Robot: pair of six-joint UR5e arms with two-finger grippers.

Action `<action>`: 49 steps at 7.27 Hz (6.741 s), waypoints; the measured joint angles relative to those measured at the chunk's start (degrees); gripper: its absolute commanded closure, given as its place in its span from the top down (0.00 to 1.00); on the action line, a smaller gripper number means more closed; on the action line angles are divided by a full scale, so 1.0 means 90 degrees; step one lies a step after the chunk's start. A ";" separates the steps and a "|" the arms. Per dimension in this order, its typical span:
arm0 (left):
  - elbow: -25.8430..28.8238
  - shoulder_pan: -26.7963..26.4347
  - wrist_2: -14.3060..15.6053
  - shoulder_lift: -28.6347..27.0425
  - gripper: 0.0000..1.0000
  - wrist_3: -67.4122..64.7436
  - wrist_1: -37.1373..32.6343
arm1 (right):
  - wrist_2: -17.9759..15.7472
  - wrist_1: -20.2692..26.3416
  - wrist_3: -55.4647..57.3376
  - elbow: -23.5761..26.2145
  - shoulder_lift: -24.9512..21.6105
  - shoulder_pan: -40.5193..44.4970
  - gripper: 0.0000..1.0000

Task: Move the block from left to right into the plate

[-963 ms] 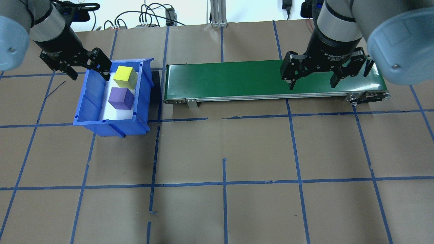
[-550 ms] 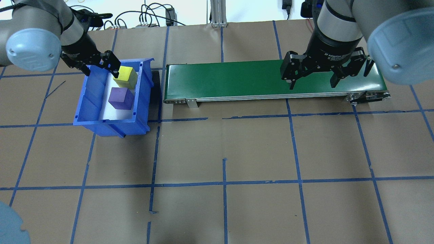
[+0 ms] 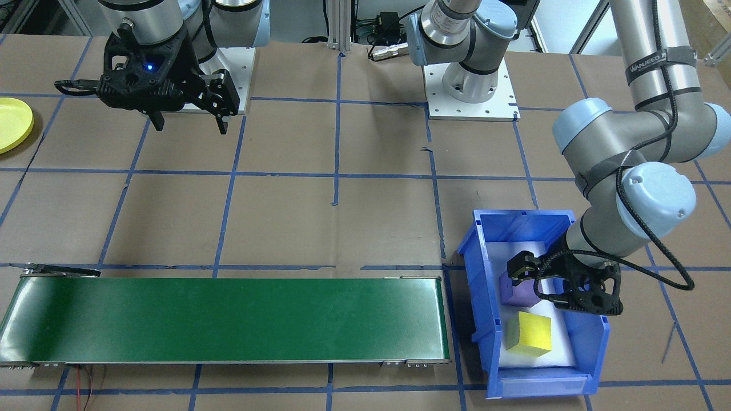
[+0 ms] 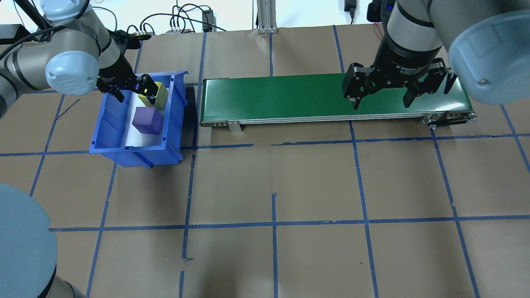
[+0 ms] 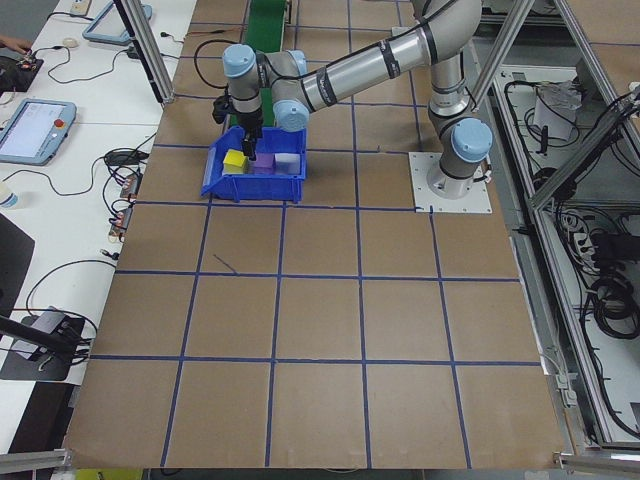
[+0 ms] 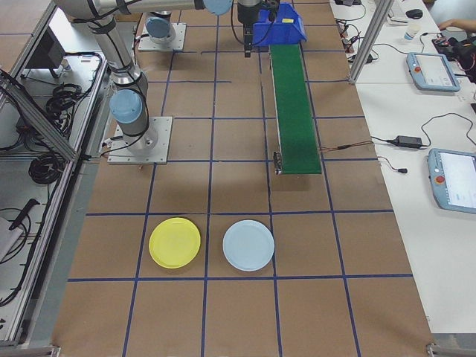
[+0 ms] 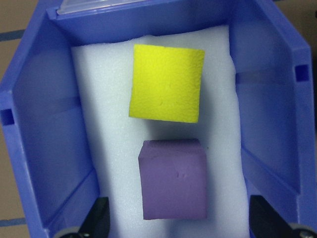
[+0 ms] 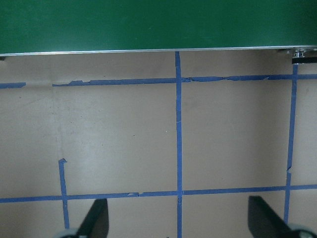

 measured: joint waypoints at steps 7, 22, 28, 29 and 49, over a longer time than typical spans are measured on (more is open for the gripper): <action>-0.0421 0.0019 0.0000 -0.0379 0.60 -0.0010 0.0504 | -0.0004 0.0000 0.0000 0.0033 -0.0004 -0.0004 1.00; -0.0274 -0.1963 -0.1007 0.0286 0.65 -0.0828 0.1808 | -0.0006 0.0001 -0.0028 0.0039 0.0006 -0.0012 1.00; -0.0076 -0.1919 -0.0710 -0.0034 1.00 -0.0739 0.2137 | -0.0006 0.0003 -0.0038 0.0039 0.0006 -0.0012 1.00; 0.0066 -0.1749 -0.0507 0.0116 1.00 -0.0709 0.2049 | -0.0006 0.0002 -0.0039 0.0039 0.0006 -0.0017 1.00; 0.0059 0.0137 -0.0429 -0.0877 0.36 0.0475 0.1789 | -0.0009 0.0000 -0.0033 0.0039 0.0006 -0.0016 1.00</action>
